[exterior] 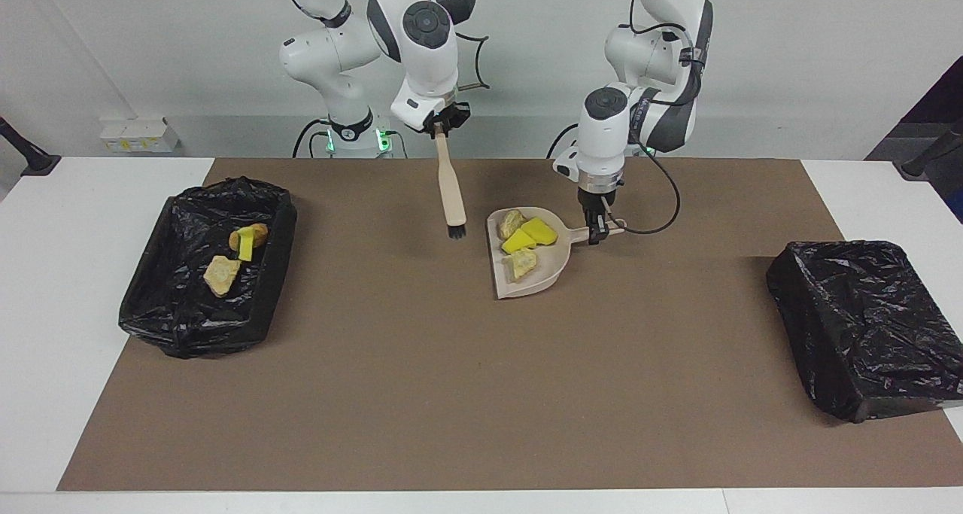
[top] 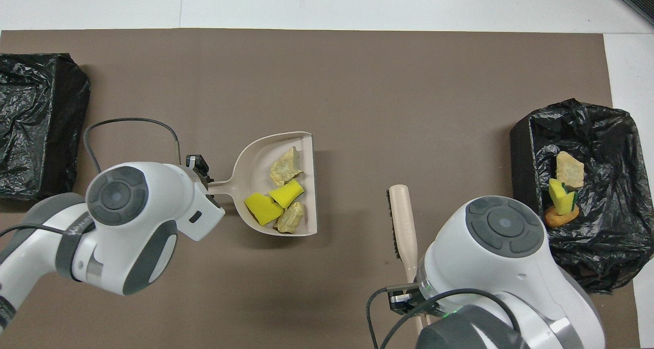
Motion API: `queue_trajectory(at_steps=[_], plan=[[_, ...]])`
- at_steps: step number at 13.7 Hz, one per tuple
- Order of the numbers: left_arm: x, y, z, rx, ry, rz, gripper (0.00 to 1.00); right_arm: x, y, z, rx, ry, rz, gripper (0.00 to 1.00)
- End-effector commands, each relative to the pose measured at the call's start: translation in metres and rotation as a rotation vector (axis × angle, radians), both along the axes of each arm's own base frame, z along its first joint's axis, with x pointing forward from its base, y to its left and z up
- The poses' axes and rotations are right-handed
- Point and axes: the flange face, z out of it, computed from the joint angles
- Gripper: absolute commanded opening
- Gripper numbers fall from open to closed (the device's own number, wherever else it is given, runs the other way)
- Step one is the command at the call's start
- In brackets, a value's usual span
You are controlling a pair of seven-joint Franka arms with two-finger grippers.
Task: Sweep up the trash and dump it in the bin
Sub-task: 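Lift the loaded dustpan with the left gripper toward the far black bag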
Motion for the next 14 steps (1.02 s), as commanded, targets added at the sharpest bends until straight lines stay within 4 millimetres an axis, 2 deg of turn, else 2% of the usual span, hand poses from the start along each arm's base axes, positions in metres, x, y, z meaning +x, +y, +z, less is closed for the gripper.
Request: queue_trajectory(at_steps=[1, 3, 5, 9, 10, 12, 14], plan=[[0.032, 0.042, 0.038, -0.046, 0.015, 0.006, 0.00, -0.003, 0.004, -0.006, 0.022, 0.037, -0.061, 0.00], [0.060, 0.096, 0.053, -0.046, -0.022, 0.041, 0.00, -0.007, 0.022, -0.021, 0.027, 0.023, -0.059, 0.00], [0.080, 0.141, 0.069, -0.038, -0.056, 0.055, 0.00, -0.018, 0.060, -0.031, 0.039, 0.020, -0.110, 0.00], [0.099, 0.234, 0.110, -0.027, -0.098, 0.133, 0.00, -0.029, 0.127, -0.064, 0.060, -0.044, -0.157, 0.00], [0.106, 0.256, 0.126, -0.046, -0.096, 0.166, 0.00, -0.033, 0.144, -0.074, 0.070, -0.069, -0.166, 0.00], [0.113, 0.311, 0.142, -0.049, -0.068, 0.223, 0.00, -0.042, 0.170, -0.101, 0.063, -0.081, -0.159, 0.00], [0.114, 0.377, 0.151, -0.044, -0.064, 0.261, 0.00, -0.056, 0.188, -0.130, 0.037, -0.082, -0.124, 0.00]])
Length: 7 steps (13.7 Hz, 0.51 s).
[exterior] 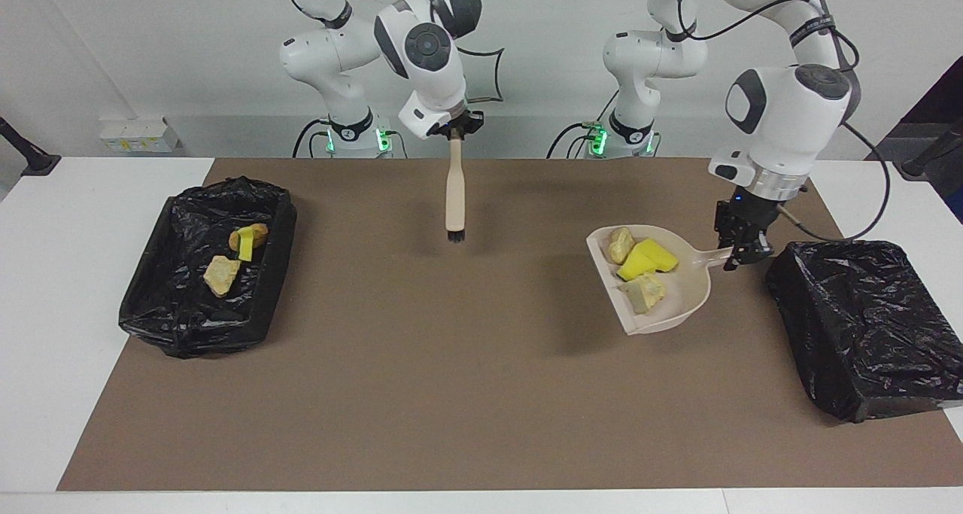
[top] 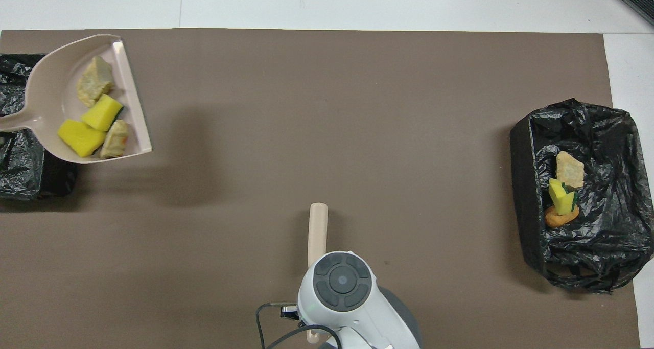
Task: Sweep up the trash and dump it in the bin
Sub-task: 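Tilt the dustpan over the bag with the left gripper to dump debris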
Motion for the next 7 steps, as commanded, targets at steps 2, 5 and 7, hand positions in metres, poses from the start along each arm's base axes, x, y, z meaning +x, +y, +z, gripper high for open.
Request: queue_trajectory(at_steps=[2, 5, 7], plan=[[0.020, 0.091, 0.022, 0.009, -0.013, -0.012, 0.00, -0.015, 0.005, -0.030, -0.067, 0.006, 0.054, 0.00], [0.024, 0.144, 0.038, 0.094, -0.039, 0.020, 0.00, -0.017, -0.001, -0.031, -0.109, 0.003, 0.088, 0.00], [0.027, 0.167, 0.046, 0.198, -0.040, 0.020, 0.00, -0.011, -0.005, -0.034, -0.119, -0.010, 0.088, 0.00]])
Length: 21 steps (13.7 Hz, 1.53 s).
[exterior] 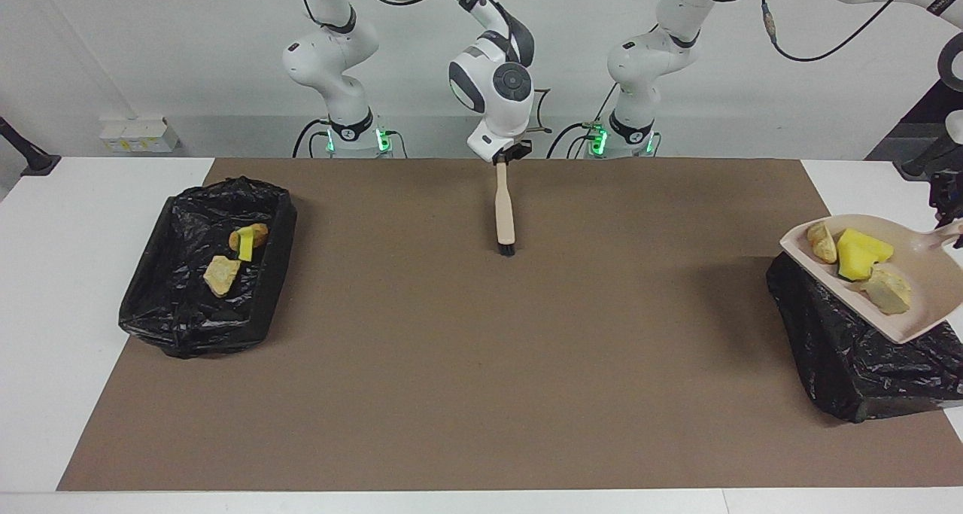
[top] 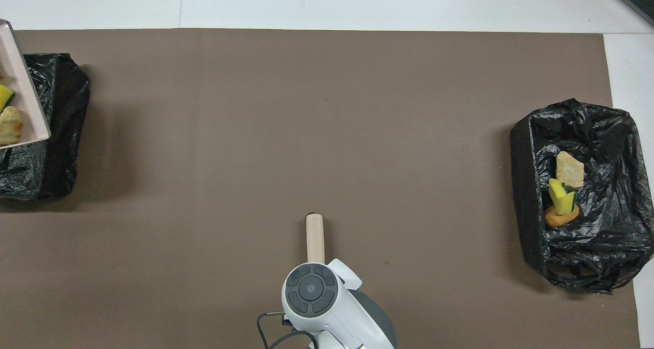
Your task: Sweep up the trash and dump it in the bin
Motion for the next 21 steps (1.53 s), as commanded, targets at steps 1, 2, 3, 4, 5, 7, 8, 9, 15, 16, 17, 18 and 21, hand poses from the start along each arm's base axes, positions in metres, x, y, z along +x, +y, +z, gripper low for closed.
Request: queue_trajectory(at_steps=[1, 2, 3, 4, 5, 7, 8, 9, 15, 16, 17, 18, 21], plan=[[0.017, 0.027, 0.014, 0.140, 0.011, -0.031, 0.00, 0.008, -0.011, 0.000, -0.013, -0.024, -0.004, 0.00], [0.022, 0.033, 0.015, 0.202, 0.020, -0.067, 0.00, 0.013, -0.013, -0.002, -0.002, -0.033, -0.001, 0.00], [0.026, 0.040, 0.016, 0.264, 0.017, -0.099, 0.00, 0.016, -0.014, -0.002, -0.011, -0.042, 0.013, 0.00], [0.024, 0.051, 0.019, 0.315, 0.010, -0.109, 0.00, 0.016, -0.015, -0.002, -0.024, -0.055, 0.021, 0.00], [0.023, 0.057, 0.021, 0.363, 0.011, -0.118, 0.00, 0.015, -0.015, -0.001, -0.027, -0.056, 0.018, 0.00], [0.030, 0.056, 0.021, 0.508, 0.053, -0.163, 0.00, 0.017, -0.014, -0.002, -0.017, -0.062, 0.026, 0.00], [0.034, 0.055, 0.017, 0.553, 0.079, -0.178, 0.00, 0.016, -0.014, -0.001, -0.017, -0.063, 0.032, 0.00], [0.037, 0.058, 0.009, 0.581, 0.096, -0.188, 0.00, 0.016, -0.014, -0.001, -0.016, -0.062, 0.032, 0.00], [0.055, 0.025, -0.004, 0.843, 0.212, -0.335, 0.00, 0.018, -0.014, -0.004, 0.016, -0.057, 0.044, 0.00], [0.055, 0.023, 0.001, 0.870, 0.220, -0.340, 0.00, 0.026, -0.018, -0.005, 0.031, -0.049, 0.005, 0.00], [0.053, 0.023, 0.007, 0.880, 0.220, -0.337, 0.00, 0.030, -0.021, -0.006, 0.040, -0.041, -0.011, 0.00], [0.047, 0.022, 0.021, 0.886, 0.214, -0.325, 0.00, 0.030, -0.020, -0.007, 0.040, -0.041, -0.012, 0.00], [0.044, -0.023, 0.046, 0.853, 0.252, -0.318, 0.00, 0.031, -0.020, -0.007, 0.042, -0.040, -0.009, 0.30]])
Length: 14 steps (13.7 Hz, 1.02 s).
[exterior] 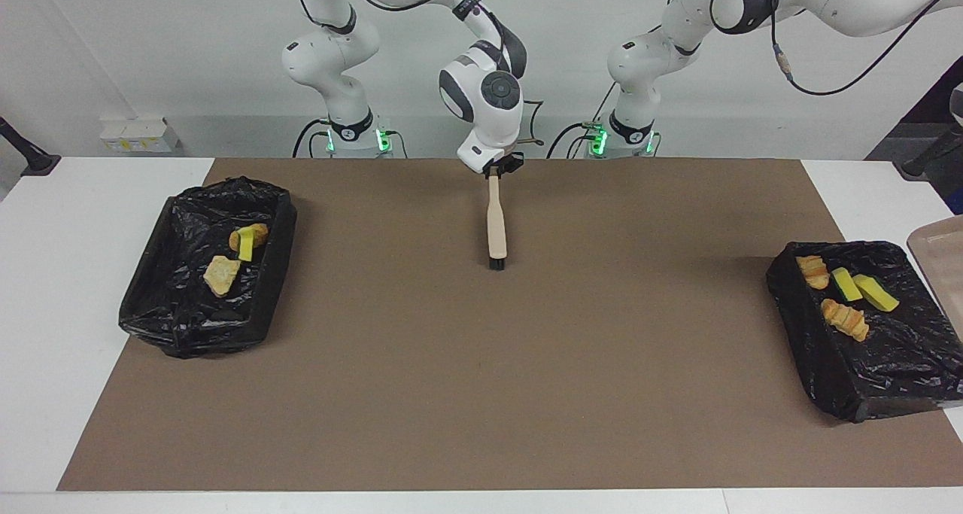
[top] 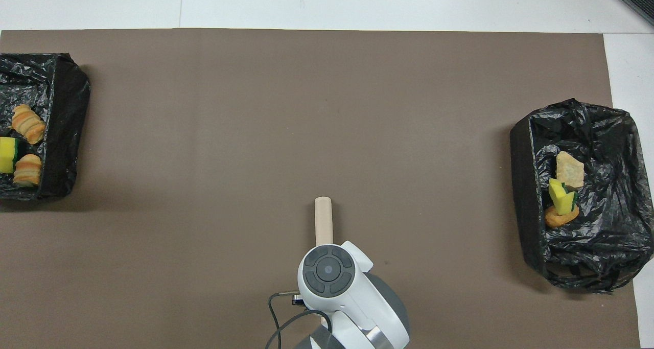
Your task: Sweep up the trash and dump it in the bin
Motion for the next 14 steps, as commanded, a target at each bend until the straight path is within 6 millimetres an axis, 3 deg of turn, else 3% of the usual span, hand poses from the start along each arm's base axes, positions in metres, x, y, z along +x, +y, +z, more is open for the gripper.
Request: queue_trajectory(at_steps=[1, 2, 3, 4, 7, 8, 9, 11, 12, 14], plan=[[-0.003, -0.064, 0.025, -0.011, 0.060, 0.012, 0.00, 0.001, -0.001, -0.002, 0.030, 0.000, 0.009, 0.34], [0.000, -0.089, 0.020, -0.042, 0.093, 0.022, 0.00, 0.001, 0.000, -0.001, 0.031, -0.001, 0.012, 0.50], [0.003, -0.108, 0.013, -0.093, 0.111, 0.023, 0.00, 0.000, 0.000, -0.001, 0.032, -0.001, 0.017, 0.95], [0.005, -0.121, 0.007, -0.162, 0.115, 0.019, 0.00, -0.002, 0.003, 0.000, 0.037, -0.003, 0.030, 1.00], [0.012, -0.169, -0.022, -0.305, 0.129, 0.017, 0.00, 0.012, 0.001, 0.018, 0.061, -0.040, 0.040, 1.00], [0.014, -0.193, -0.032, -0.387, 0.129, 0.016, 0.00, 0.025, -0.008, 0.032, 0.075, -0.062, 0.024, 1.00], [0.014, -0.203, -0.045, -0.457, 0.126, 0.046, 0.00, 0.041, -0.021, 0.045, 0.088, -0.086, -0.010, 1.00], [0.013, -0.258, -0.073, -0.518, 0.093, 0.143, 0.00, 0.074, -0.047, 0.070, 0.091, -0.158, -0.016, 1.00], [0.011, -0.295, -0.092, -0.565, 0.069, 0.210, 0.00, 0.094, -0.065, 0.080, 0.087, -0.193, -0.028, 1.00], [-0.003, -0.358, -0.124, -0.607, -0.011, 0.360, 0.00, 0.126, -0.093, 0.101, 0.078, -0.259, -0.045, 1.00]])
